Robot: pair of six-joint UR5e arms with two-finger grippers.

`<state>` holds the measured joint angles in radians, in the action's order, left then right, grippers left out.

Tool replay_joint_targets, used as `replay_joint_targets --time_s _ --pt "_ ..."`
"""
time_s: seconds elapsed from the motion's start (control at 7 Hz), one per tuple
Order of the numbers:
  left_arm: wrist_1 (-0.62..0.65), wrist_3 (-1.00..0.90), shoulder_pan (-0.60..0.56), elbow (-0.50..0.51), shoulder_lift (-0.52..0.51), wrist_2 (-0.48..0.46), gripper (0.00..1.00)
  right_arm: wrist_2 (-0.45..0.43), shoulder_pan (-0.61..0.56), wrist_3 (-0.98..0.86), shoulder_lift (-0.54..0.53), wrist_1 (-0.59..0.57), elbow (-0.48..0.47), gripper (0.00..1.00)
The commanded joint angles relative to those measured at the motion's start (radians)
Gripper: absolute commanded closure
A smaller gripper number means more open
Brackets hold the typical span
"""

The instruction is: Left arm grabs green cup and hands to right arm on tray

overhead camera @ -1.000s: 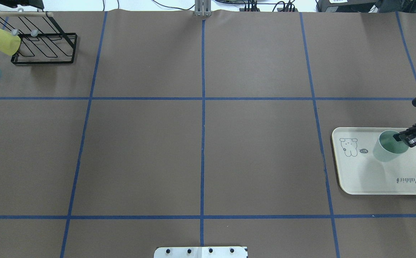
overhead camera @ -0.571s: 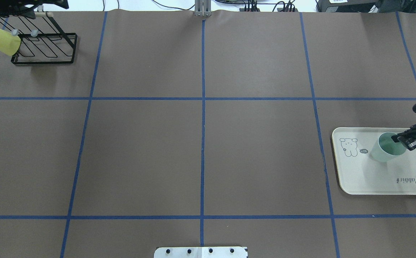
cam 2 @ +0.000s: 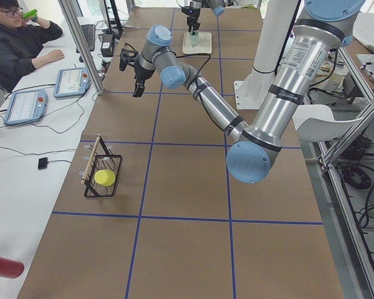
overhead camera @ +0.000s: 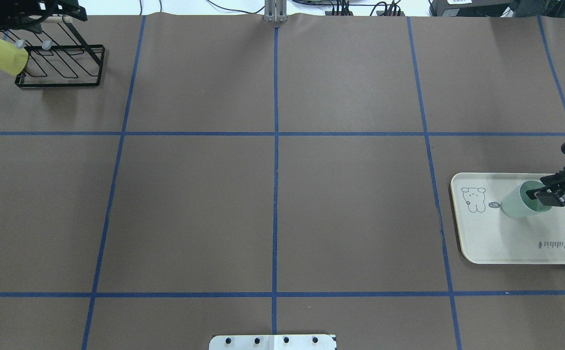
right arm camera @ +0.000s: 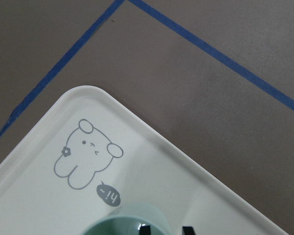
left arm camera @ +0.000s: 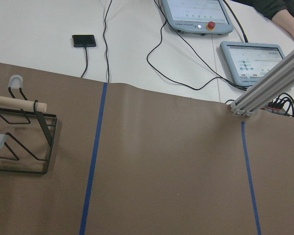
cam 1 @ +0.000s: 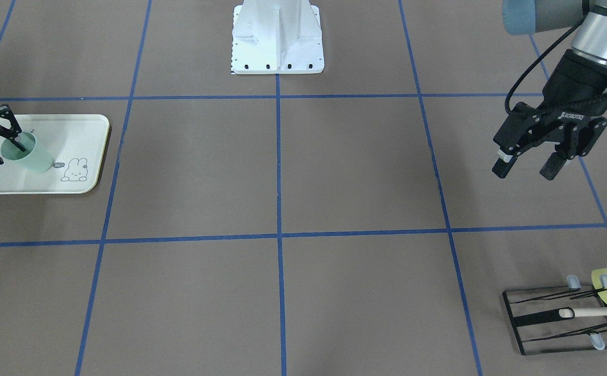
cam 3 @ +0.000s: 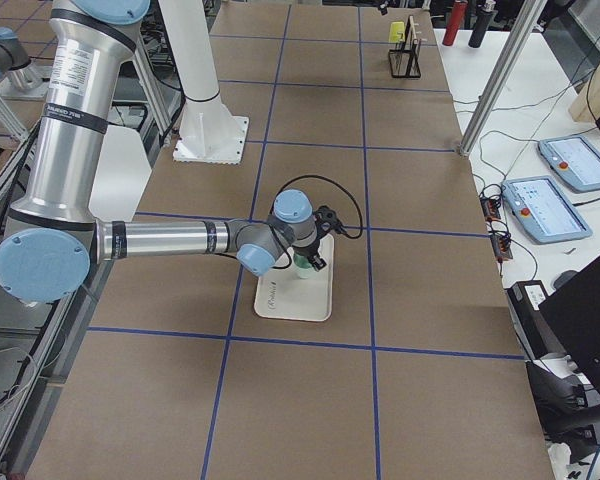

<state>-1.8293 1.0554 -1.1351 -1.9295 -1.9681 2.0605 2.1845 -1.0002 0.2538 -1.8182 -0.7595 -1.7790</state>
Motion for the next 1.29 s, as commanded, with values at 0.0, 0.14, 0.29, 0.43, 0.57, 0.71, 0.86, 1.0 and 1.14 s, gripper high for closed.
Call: replay_joint_targets --time_s 0.0,0.14,0.29,0.43,0.57,0.71,0.86,1.0,1.14 --pt "0.004 -0.009 0.0 -0.009 0.026 0.006 0.01 0.09 -0.059 0.001 0.003 -0.001 -0.019 0.01" --pt "0.004 -0.009 -0.005 -0.014 0.044 0.009 0.01 0.175 -0.155 -0.002 0.008 -0.004 -0.022 0.01" --pt "0.004 -0.011 -0.017 -0.025 0.066 0.015 0.01 0.234 -0.237 -0.004 0.01 -0.006 -0.023 0.01" --pt "0.007 -0.076 -0.043 -0.025 0.098 0.018 0.01 0.241 -0.268 -0.004 0.016 -0.017 -0.014 0.01" --pt "0.01 -0.186 -0.067 -0.023 0.139 0.018 0.01 0.235 -0.287 -0.004 0.045 -0.084 -0.005 0.01" --pt "0.057 -0.3 -0.099 -0.023 0.162 0.02 0.01 0.233 -0.314 -0.005 0.092 -0.187 -0.008 0.01" --pt "0.15 -0.44 -0.148 -0.023 0.163 0.059 0.01 0.228 -0.32 -0.008 0.114 -0.255 -0.005 0.01" --pt "0.236 -0.586 -0.211 -0.016 0.163 0.097 0.01 0.213 -0.339 -0.027 0.155 -0.343 -0.005 0.01" --pt "0.315 -0.697 -0.245 -0.009 0.167 0.104 0.01 0.199 -0.369 -0.103 0.198 -0.473 -0.003 0.01"
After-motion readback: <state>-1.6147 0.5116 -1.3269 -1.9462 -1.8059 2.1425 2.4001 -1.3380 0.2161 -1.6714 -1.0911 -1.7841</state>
